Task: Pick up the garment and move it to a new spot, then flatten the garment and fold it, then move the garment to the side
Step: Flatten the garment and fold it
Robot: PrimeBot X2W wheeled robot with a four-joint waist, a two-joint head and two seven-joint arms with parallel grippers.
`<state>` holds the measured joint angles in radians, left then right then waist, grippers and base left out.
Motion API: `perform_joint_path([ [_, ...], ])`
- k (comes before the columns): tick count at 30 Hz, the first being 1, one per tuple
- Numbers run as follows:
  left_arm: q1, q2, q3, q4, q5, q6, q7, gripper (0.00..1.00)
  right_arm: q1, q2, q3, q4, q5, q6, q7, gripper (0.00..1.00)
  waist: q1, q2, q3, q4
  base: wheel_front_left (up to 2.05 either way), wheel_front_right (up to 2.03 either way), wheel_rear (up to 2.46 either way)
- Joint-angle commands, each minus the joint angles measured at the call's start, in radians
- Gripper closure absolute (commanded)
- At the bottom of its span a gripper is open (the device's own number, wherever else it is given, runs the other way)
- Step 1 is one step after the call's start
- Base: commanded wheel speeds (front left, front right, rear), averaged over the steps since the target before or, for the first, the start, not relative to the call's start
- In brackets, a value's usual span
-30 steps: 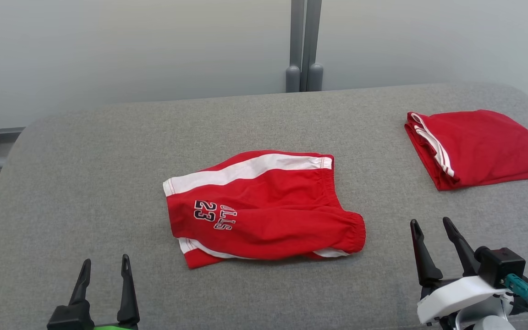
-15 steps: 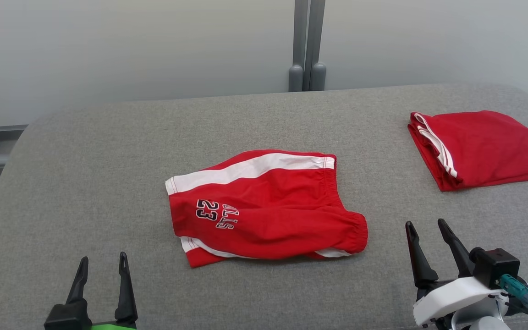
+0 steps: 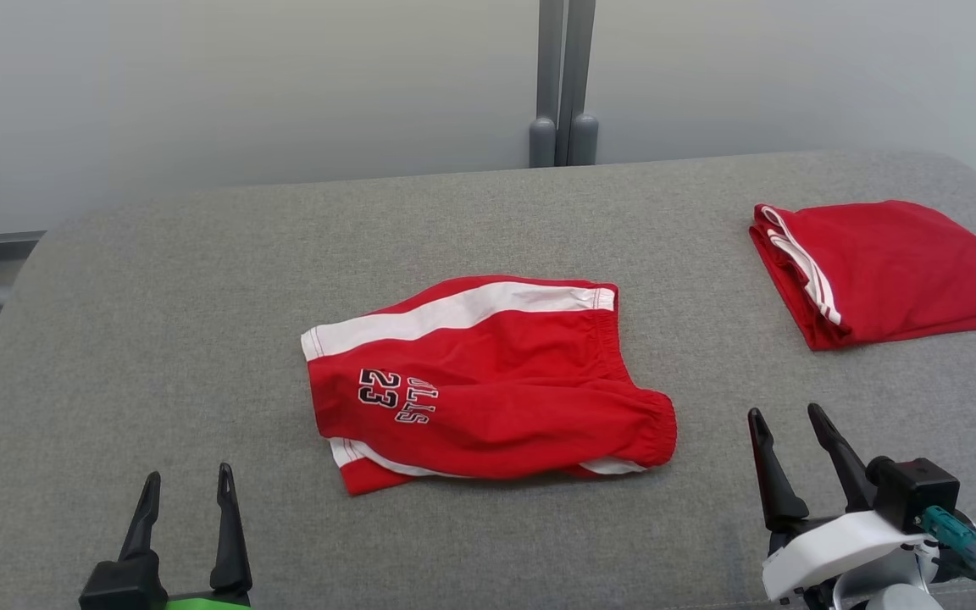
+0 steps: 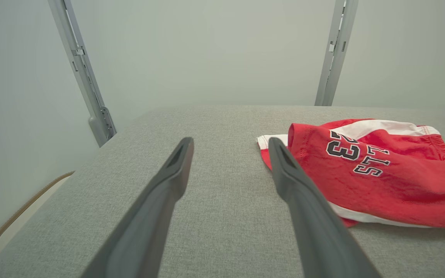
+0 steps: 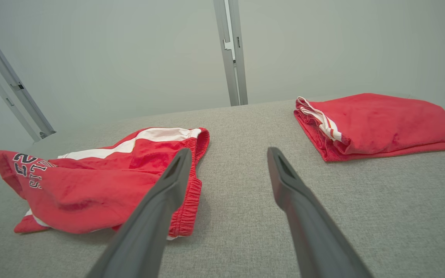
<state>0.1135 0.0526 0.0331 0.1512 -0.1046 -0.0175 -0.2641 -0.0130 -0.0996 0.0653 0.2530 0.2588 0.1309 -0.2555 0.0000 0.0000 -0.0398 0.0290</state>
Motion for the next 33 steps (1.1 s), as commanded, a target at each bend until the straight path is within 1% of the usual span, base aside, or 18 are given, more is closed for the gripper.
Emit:
perform_joint_path([
  [1, -0.004, 0.003, 0.004, -0.004, 0.003, -0.001, 0.001, 0.0, -0.006, 0.0, -0.001, -0.002, -0.008, 0.0, -0.003, 0.0, 0.0, 0.0, -0.001, -0.001, 0.0, 0.0, 0.0],
  [22, -0.014, 0.001, 0.005, -0.001, 0.008, -0.001, 0.001, 0.0, -0.011, -0.001, 0.005, -0.011, -0.003, 0.0, -0.008, 0.0, 0.0, 0.0, -0.003, -0.005, 0.0, 0.0, 0.0],
  [33, -0.014, 0.0, 0.006, -0.003, 0.008, 0.0, 0.001, 0.0, -0.006, -0.012, 0.032, -0.018, 0.015, 0.0, -0.009, 0.0, 0.0, 0.0, -0.005, -0.004, 0.0, 0.0, 0.0],
])
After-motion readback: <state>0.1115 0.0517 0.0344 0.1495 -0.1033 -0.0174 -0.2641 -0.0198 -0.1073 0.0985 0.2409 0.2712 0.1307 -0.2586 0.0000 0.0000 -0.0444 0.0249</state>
